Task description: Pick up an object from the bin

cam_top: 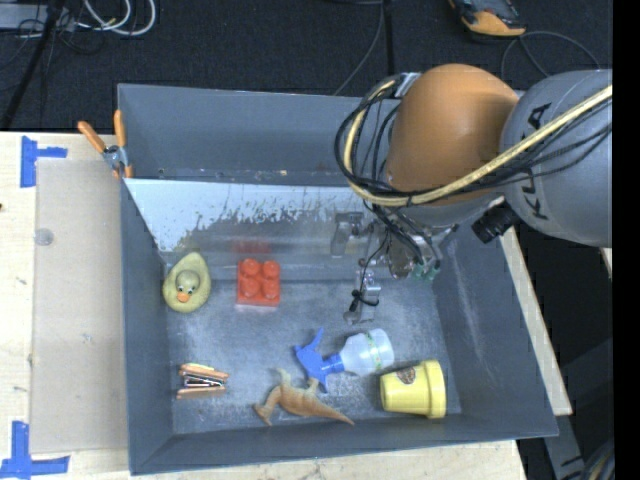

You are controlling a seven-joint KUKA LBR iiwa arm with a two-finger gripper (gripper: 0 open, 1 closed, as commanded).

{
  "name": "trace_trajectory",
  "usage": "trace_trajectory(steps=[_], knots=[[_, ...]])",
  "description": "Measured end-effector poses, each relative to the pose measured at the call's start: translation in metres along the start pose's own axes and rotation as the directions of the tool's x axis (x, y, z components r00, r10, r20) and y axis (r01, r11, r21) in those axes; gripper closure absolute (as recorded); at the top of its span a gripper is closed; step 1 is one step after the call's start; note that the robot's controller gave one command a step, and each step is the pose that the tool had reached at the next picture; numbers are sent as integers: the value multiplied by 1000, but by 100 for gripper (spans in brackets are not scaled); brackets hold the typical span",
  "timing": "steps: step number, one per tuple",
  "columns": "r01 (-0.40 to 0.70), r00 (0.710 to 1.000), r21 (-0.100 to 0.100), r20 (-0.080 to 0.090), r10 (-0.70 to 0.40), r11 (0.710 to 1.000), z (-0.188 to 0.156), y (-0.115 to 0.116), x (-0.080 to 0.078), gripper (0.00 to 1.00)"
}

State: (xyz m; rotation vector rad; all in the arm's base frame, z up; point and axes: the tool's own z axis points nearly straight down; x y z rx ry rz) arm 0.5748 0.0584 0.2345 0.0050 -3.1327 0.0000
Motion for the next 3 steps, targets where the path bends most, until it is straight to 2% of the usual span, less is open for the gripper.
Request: trace_trajectory(steps=[1, 2, 3], knots=[[-1, 1000, -1, 8, 1, 1000, -5, 0, -1, 0], [104, 995, 0, 7, -104, 995, 39, 0, 18, 0], [303, 953, 1, 4, -303, 953, 68, 12, 36, 0]])
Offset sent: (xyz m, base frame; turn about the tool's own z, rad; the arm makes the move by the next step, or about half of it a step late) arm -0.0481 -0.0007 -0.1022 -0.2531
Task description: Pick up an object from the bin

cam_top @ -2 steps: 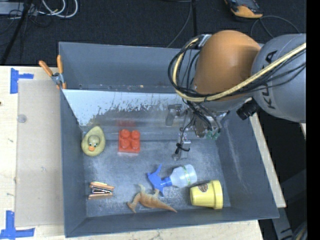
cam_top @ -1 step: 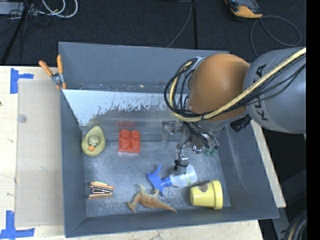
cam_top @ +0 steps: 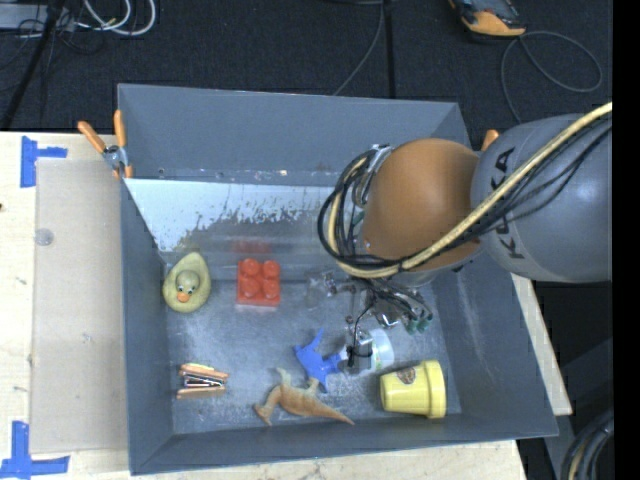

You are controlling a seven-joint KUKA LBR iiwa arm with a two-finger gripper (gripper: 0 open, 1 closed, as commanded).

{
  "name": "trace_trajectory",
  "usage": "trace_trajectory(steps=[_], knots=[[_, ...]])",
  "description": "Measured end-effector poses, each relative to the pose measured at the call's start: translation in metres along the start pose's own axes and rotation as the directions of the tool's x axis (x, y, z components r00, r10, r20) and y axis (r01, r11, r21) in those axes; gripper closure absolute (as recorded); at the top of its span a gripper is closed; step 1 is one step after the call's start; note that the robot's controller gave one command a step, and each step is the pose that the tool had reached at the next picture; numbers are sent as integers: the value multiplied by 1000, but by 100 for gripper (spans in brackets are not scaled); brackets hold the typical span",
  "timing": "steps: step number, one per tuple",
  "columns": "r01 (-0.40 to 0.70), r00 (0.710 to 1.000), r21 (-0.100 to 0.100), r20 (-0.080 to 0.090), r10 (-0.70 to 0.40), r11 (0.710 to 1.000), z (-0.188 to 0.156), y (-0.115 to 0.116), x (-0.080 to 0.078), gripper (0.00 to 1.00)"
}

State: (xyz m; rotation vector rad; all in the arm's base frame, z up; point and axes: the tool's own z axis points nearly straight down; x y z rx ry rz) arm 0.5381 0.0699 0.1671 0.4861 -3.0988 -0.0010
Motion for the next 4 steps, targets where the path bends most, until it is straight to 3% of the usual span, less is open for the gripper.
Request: trace_trajectory(steps=[1, 2, 3, 4], knots=[[85, 996, 1, 7, -85, 996, 52, -3, 20, 0], [90, 996, 0, 2, -90, 996, 67, -5, 25, 0], [182, 983, 1, 8, -182, 983, 89, -4, -17, 100], [181, 983, 1, 8, -181, 983, 89, -4, -17, 100]])
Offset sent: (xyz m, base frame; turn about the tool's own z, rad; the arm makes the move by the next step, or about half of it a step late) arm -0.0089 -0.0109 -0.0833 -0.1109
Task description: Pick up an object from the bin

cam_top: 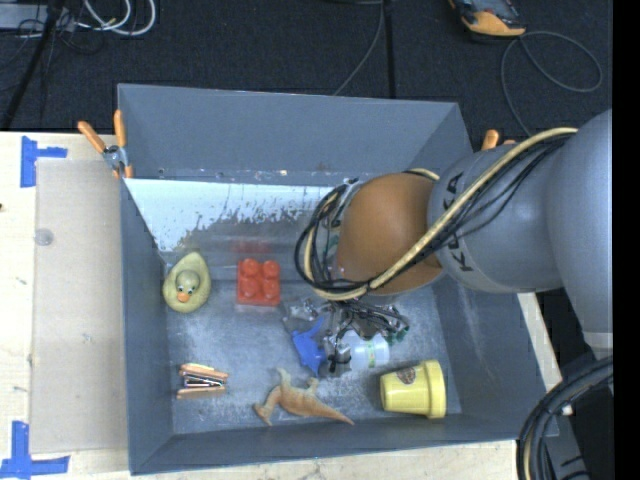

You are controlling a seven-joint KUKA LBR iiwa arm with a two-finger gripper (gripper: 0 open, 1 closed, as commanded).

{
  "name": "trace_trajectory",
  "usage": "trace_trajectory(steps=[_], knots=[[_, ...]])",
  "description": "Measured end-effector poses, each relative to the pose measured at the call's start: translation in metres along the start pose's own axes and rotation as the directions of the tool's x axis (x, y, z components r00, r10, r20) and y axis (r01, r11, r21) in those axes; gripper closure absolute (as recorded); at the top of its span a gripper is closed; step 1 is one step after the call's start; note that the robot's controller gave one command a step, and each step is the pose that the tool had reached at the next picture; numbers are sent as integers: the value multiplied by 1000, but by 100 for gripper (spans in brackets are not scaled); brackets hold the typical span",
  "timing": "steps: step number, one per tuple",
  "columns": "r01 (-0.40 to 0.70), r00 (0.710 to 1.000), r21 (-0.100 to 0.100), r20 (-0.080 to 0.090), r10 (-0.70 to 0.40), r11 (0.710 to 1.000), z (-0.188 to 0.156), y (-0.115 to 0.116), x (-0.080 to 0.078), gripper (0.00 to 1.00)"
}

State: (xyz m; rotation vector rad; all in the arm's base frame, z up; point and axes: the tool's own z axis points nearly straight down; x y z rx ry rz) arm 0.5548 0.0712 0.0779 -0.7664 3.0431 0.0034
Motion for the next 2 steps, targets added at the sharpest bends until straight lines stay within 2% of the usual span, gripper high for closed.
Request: trace_trajectory(steps=[2], knots=[[5, 1000, -1, 1, -5, 1000, -9, -3, 0, 100]])
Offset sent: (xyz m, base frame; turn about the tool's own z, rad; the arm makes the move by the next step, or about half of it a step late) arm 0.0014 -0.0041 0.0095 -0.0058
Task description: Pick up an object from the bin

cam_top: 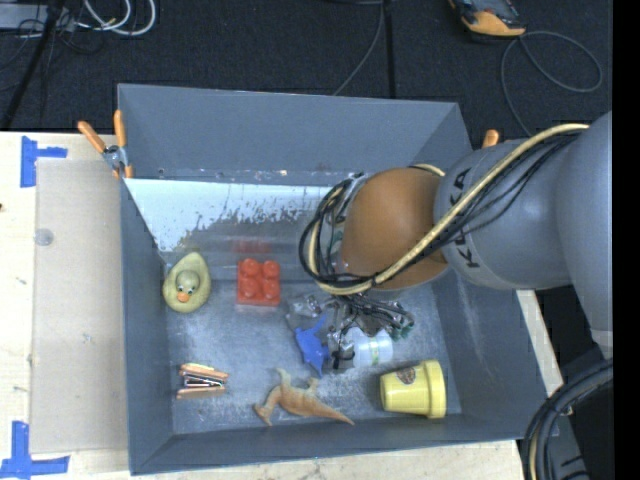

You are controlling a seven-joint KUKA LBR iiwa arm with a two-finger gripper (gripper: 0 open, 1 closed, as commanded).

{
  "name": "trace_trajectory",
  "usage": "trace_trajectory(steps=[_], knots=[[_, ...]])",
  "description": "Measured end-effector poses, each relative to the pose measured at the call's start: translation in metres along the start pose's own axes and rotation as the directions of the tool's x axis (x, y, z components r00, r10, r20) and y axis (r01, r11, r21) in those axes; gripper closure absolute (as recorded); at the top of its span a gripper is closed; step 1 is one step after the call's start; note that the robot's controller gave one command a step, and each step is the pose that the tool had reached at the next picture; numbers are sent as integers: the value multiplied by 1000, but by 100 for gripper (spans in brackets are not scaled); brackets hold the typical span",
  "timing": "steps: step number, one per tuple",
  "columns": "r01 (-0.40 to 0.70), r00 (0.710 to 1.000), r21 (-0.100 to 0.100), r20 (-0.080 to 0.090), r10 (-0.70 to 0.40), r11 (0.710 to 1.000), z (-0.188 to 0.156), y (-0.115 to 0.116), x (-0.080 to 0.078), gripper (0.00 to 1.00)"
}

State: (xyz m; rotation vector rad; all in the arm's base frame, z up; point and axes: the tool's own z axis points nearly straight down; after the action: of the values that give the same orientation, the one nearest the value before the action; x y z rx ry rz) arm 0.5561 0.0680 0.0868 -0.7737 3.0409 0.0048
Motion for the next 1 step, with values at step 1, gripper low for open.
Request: trace_trajectory(steps=[1], knots=[[3, 1000, -5, -10, -3, 1000, -38, 1, 7, 100]])
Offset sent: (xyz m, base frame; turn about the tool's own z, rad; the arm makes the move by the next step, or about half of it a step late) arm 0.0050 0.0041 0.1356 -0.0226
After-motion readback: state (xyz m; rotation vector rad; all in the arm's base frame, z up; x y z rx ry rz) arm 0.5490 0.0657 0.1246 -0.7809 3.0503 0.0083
